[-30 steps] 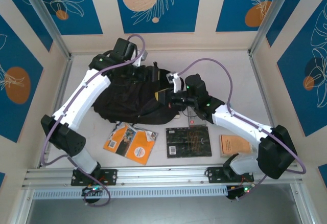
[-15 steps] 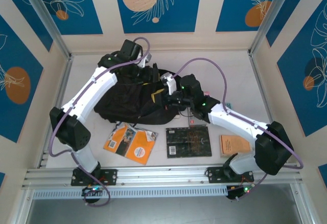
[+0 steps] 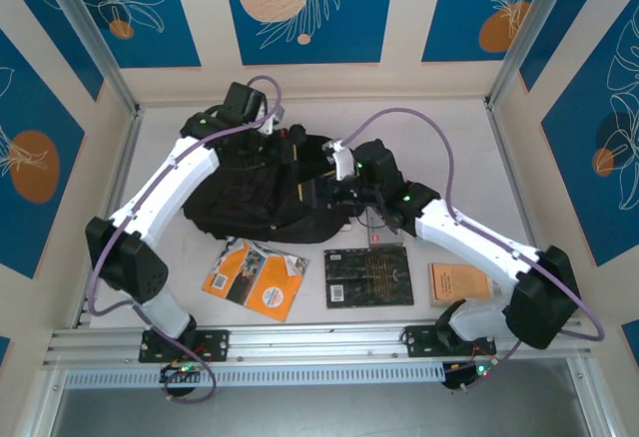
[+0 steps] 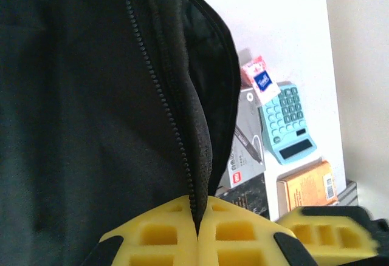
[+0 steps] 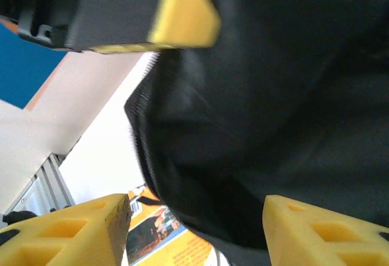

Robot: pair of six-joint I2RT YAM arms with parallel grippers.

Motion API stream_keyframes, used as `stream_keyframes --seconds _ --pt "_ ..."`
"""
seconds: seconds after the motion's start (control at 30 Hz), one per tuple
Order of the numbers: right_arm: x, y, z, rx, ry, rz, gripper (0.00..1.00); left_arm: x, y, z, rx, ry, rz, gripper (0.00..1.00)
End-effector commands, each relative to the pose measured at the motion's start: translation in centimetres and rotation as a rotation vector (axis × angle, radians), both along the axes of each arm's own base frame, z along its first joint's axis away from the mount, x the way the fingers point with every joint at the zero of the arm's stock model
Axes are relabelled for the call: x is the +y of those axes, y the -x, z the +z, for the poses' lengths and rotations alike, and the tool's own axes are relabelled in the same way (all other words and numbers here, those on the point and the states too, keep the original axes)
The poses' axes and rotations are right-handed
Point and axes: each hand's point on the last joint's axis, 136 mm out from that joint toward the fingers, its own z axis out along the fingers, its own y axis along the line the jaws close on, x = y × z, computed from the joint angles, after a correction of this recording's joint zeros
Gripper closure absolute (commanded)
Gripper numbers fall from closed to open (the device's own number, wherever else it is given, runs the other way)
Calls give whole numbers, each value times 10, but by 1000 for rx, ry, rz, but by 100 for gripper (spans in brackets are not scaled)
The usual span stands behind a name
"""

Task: Pack the student bag
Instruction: Open the student bag at the center of the table, then pick up the pencil case from the center of the table.

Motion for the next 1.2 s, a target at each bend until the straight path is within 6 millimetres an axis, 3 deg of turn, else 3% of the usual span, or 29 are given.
stream_keyframes --seconds 0.0,0.17,0.33,0.4,0.7,1.07,1.17 --pt "-45 5 -9 77 63 -180 39 20 6 7 -63 -61 19 100" --pt "-103 7 -55 341 190 -371 28 28 4 19 -114 -43 39 100" --pt "-142 7 -111 455 493 -444 0 32 3 32 -174 -69 22 100" --pt "-155 2 -129 479 596 -473 1 38 2 32 -200 -101 29 100" --pt "-172 -29 -187 595 737 -470 1 35 9 22 -205 -74 6 100" --pt "-178 -36 -217 696 732 -414 1 29 14 25 -199 -30 -16 100" --pt "-171 -34 -223 722 691 -383 1 29 13 24 -198 -31 -17 100"
